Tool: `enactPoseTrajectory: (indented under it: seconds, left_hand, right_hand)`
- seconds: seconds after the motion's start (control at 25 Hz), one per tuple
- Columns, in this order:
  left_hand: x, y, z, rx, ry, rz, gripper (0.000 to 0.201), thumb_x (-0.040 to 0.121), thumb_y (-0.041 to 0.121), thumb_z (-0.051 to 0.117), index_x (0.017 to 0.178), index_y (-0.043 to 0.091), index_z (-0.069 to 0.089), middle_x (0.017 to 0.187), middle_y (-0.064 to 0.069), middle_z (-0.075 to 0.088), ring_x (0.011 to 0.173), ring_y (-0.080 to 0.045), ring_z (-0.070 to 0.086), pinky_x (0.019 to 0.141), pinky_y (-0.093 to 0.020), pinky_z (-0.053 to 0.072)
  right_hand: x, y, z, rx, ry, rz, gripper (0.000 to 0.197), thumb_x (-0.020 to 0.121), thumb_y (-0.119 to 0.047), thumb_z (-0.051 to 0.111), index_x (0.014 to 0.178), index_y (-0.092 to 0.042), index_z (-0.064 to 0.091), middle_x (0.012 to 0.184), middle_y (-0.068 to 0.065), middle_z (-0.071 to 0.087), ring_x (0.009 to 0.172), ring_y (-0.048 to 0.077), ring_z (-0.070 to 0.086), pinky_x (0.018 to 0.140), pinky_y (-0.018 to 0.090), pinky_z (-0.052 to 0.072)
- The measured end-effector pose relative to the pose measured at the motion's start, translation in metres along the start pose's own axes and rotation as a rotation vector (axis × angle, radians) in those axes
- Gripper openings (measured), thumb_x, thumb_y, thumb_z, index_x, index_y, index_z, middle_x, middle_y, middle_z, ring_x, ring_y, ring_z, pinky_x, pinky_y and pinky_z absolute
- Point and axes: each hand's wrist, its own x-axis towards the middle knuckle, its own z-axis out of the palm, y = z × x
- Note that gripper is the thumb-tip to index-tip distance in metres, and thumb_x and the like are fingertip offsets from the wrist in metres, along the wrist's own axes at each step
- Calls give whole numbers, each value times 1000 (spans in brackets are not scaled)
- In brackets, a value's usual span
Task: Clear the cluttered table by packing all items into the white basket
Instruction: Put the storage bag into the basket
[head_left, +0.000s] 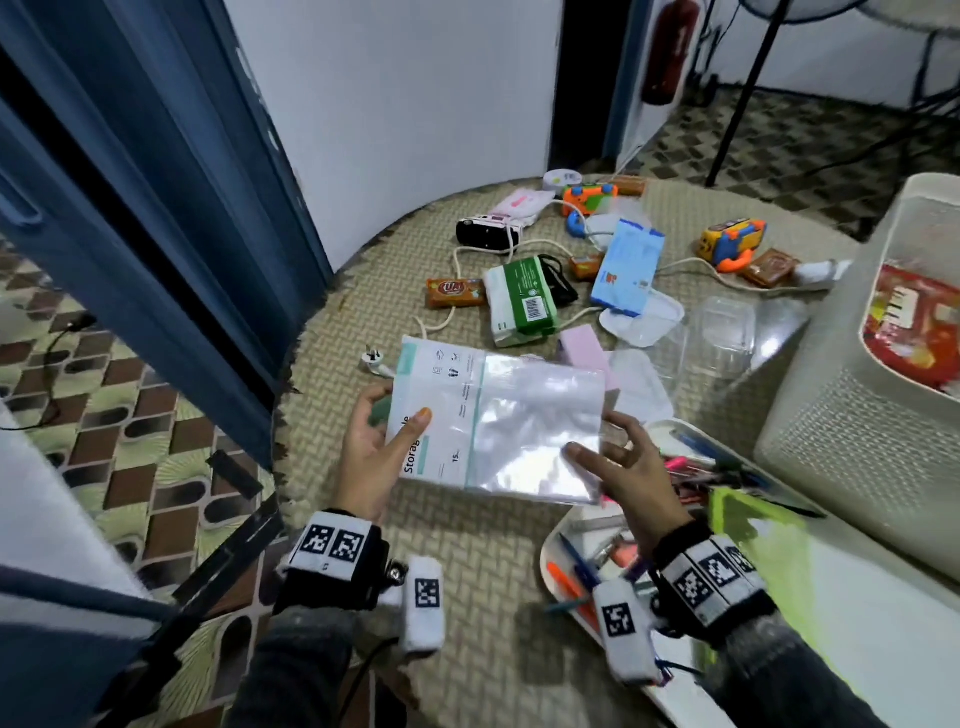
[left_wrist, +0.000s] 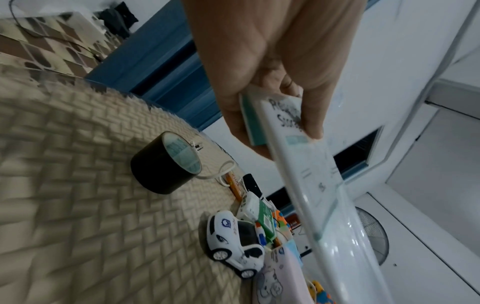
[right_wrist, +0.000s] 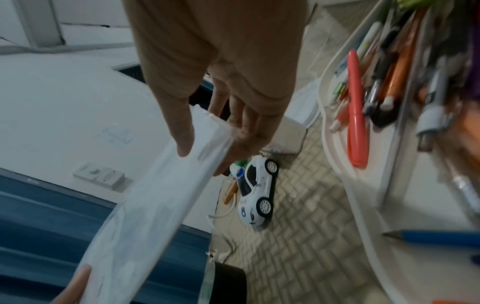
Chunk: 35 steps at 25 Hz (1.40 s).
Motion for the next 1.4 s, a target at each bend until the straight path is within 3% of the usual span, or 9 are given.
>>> enactPoseTrajectory:
  seconds: [0.12, 0.32, 0.56, 0.76, 0.88, 1.04, 1.12, 1.24, 1.4]
  left_hand:
    - [-8, -4, 20, 12, -29, -9, 39, 86, 2, 64, 118, 12, 45, 112, -12, 67, 89, -25, 69, 74, -42, 59]
    - [-18, -16, 52, 1, -91, -51, 34, 85, 4, 65, 106, 25, 48, 111, -17, 67, 96, -31, 67, 82, -49, 56]
    - [-44, -27, 112, 49, -174, -34, 32, 85, 6, 66, 107, 23, 49, 111, -17, 67, 93, -26, 67, 77, -40, 57]
    - [-90, -38, 188, 64, -226, 5, 32, 85, 6, 65, 108, 22, 50, 116, -13, 65, 104, -29, 64, 85, -44, 55]
    - [-133, -52, 245, 47, -256, 16, 33, 86, 5, 65, 111, 19, 49, 105, 0, 69, 106, -29, 64, 87, -47, 54]
    - [-190, -72, 312, 95, -297, 14, 24, 88, 11, 64, 103, 24, 51, 97, -4, 71, 91, -23, 67, 86, -49, 53]
    - [-219, -81, 344, 124, -324, 30, 22, 88, 13, 66, 98, 26, 52, 105, -13, 69, 92, -23, 67, 87, -49, 53]
    - [-254, -92, 382, 133, -369, 21, 24, 86, 13, 67, 101, 24, 51, 105, -12, 68, 90, -18, 68, 82, -42, 55]
    - [-287, -100, 433, 161, -465, 33, 26, 86, 9, 66, 98, 26, 49, 106, -14, 68, 89, -21, 67, 73, -33, 56]
  right_hand:
    - [-16, -7, -15, -8, 30, -83, 47, 78, 0, 72, 117, -19, 52, 95, 16, 69, 79, 19, 67, 62, 25, 54]
    - [-36, -17, -44, 5, 168, -178, 37, 81, -2, 70, 105, -22, 51, 56, -7, 54, 54, 8, 54, 54, 21, 46]
    - [-63, -35, -102, 68, 279, -191, 28, 84, -7, 69, 105, -17, 52, 98, 11, 67, 78, 16, 64, 65, 25, 56]
    - [-98, -49, -182, 71, 343, -214, 25, 85, -5, 67, 101, -18, 52, 94, 11, 68, 77, 19, 63, 65, 25, 56]
    - [-129, -56, -246, 65, 378, -216, 25, 85, -6, 67, 97, -22, 52, 88, 10, 68, 70, 16, 63, 62, 25, 54]
    - [-175, -67, -331, 55, 428, -207, 33, 84, -12, 68, 113, -13, 52, 105, 26, 65, 86, 29, 64, 80, 44, 54]
    - [-201, -74, -370, 55, 455, -197, 36, 86, -9, 65, 118, -8, 49, 100, 17, 67, 81, 21, 67, 74, 37, 57]
    - [-231, -81, -417, 35, 497, -195, 37, 86, -9, 64, 120, -7, 49, 98, 13, 68, 74, 14, 69, 62, 28, 57]
    - [-259, -90, -470, -3, 607, -191, 43, 85, -16, 67, 123, -8, 50, 111, 17, 64, 96, 32, 64, 87, 49, 53]
